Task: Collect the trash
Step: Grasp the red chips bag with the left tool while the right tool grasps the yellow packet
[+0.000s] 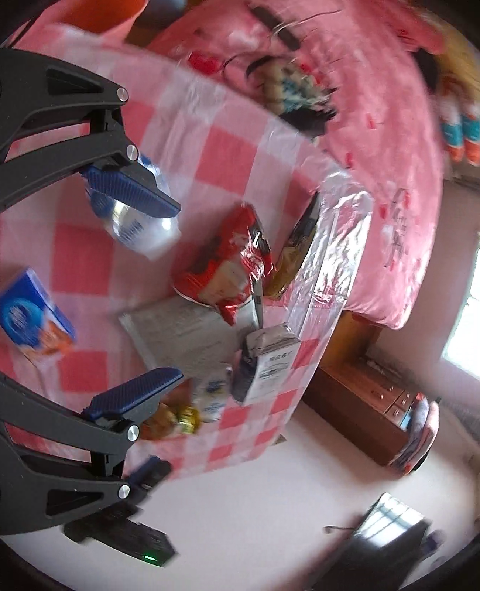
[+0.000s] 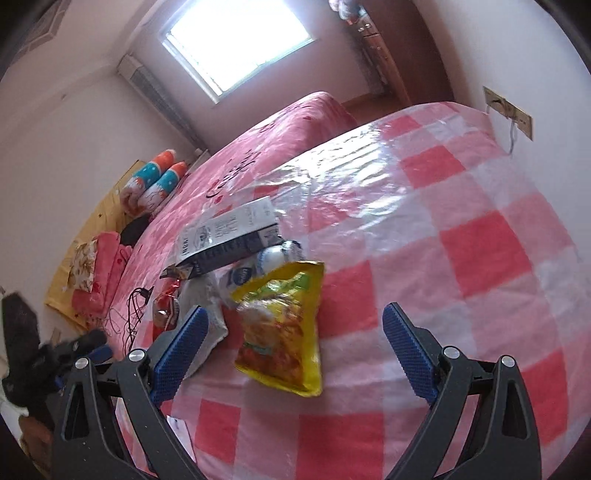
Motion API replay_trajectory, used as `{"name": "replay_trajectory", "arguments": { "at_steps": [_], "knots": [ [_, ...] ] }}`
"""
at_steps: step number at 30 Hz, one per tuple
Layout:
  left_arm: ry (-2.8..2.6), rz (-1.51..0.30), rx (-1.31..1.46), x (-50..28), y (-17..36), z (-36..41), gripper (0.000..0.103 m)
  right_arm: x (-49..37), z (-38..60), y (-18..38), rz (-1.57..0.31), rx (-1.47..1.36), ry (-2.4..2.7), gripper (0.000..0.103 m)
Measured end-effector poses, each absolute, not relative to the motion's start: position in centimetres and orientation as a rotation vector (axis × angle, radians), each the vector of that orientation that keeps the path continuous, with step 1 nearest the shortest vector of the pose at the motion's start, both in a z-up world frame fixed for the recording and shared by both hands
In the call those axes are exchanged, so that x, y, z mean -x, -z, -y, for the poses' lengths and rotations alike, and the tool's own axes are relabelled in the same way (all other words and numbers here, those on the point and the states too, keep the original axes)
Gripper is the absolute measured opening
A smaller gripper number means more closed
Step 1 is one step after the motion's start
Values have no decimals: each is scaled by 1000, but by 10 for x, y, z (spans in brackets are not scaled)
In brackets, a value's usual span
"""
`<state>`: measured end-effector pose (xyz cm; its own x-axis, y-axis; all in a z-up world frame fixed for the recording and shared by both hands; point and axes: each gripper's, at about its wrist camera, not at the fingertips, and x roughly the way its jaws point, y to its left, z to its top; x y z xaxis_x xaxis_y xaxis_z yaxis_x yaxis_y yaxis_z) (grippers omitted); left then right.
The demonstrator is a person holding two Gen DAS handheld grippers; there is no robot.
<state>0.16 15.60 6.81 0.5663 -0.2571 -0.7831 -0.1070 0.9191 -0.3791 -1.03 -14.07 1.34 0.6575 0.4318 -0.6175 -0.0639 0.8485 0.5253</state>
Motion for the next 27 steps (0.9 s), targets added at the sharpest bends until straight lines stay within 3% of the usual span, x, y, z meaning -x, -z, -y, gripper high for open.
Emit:
{"name": "replay_trajectory", "arguments": {
  "at_steps": [10, 25, 27],
  "knots": [
    [38, -1060, 625, -54, -31, -171, 84, -5, 119, 0, -855, -423, -300, 94],
    [-58, -1077, 613, -87, -11, -174, 81, -10, 103, 4, -865, -323, -273, 94],
    [-77, -1070, 607, -87, -11, -174, 76, -9, 103, 5, -865, -314, -273, 84]
  ]
}}
